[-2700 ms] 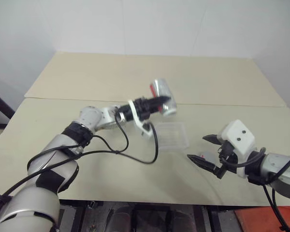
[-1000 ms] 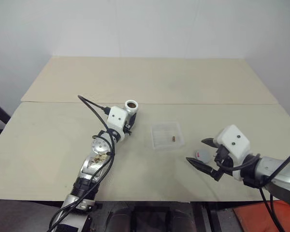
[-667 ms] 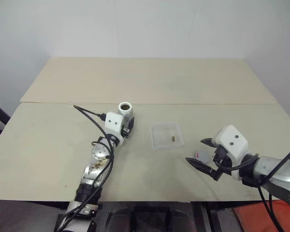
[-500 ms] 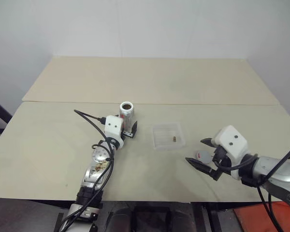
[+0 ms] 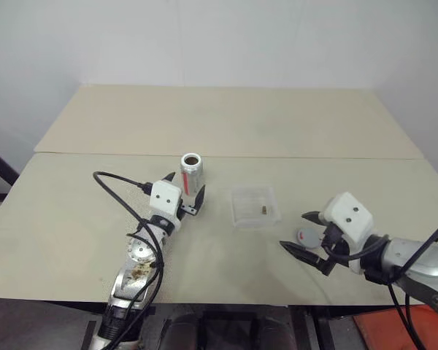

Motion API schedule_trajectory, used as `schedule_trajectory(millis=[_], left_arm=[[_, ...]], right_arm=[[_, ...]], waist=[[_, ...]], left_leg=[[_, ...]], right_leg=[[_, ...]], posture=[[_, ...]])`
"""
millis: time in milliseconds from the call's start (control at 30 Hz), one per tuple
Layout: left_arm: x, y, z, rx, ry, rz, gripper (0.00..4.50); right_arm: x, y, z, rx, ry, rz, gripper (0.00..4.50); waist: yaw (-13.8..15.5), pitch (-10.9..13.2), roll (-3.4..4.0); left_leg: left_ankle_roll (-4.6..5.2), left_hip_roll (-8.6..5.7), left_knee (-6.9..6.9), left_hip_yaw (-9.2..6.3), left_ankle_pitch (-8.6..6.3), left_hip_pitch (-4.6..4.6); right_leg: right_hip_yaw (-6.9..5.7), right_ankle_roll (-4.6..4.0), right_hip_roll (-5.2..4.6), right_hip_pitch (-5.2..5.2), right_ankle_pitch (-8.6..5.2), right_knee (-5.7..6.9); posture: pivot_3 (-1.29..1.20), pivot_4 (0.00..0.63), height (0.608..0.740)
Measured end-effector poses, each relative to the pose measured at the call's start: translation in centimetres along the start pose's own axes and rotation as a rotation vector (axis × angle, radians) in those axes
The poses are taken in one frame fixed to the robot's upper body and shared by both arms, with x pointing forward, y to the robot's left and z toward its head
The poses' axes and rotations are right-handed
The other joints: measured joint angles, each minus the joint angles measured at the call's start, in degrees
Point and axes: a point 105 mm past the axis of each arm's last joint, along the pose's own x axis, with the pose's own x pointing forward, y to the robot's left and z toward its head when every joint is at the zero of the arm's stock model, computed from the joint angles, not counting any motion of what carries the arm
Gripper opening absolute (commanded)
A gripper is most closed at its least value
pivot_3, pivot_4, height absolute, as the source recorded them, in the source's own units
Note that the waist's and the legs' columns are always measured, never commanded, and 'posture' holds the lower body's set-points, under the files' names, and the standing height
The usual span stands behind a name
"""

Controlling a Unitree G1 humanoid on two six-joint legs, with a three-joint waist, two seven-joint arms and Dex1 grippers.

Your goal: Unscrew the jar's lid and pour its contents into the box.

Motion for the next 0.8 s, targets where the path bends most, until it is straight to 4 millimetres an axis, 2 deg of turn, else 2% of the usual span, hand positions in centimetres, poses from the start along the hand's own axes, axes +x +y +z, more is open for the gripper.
schedule_trajectory(millis=[133,233,333,500,633,800], left_arm=[[-1.3,0.8,3.2,0.094,-0.086,-0.079,4.48],[-2.8,1.4,5.1,0.161,-0.099,-0.251,4.48],[-4.5,1.7,5.1,0.112,-0.025,-0.433,4.48],[-6.8,0.5,5.0,0.088,0.027,-0.656,4.48],[-6.9,0.6,4.7,0.082,0.038,-0.655,4.48],[-6.5,0.9,4.7,0.068,0.033,-0.656,4.48]], right_arm=[[-0.6,0.1,-0.3,-0.022,0.013,0.046,4.50],[-1.9,-0.7,-0.2,-0.063,-0.019,0.075,4.50],[-3.3,-1.7,-0.5,-0.109,-0.022,0.107,4.50],[-4.8,-3.1,-1.7,-0.162,0.017,0.125,4.50],[-5.7,-4.4,-2.3,-0.180,0.046,0.096,4.50],[-6.4,-4.9,-2.3,-0.198,0.068,0.078,4.50]], waist=[[-0.03,0.00,0.01],[-0.03,-0.02,0.05],[-0.09,-0.04,0.08],[-0.07,-0.04,0.11],[-0.01,-0.04,0.11],[0.13,-0.04,0.11]], left_leg=[[0.01,0.02,-0.01,0.00,-0.01,0.01],[0.01,0.03,-0.01,0.00,-0.01,0.04],[0.00,0.03,0.01,0.01,-0.01,0.07],[-0.03,0.02,-0.01,0.03,0.00,0.11],[-0.05,0.02,-0.01,0.02,0.02,0.11],[-0.05,0.03,-0.02,0.02,0.02,0.10]], right_leg=[[0.00,-0.04,0.00,-0.02,-0.02,0.00],[0.01,-0.05,0.01,0.00,-0.04,-0.01],[0.03,-0.02,0.01,0.03,-0.06,-0.01],[0.04,-0.03,0.02,0.04,-0.07,0.00],[0.06,-0.04,0.02,0.04,-0.07,0.01],[0.06,-0.04,0.02,0.04,-0.07,0.00]], posture=[[0.00,0.150,0.740],[0.00,0.150,0.740],[0.00,0.150,0.740],[0.00,0.150,0.740],[0.00,0.150,0.740],[0.00,0.150,0.740]])
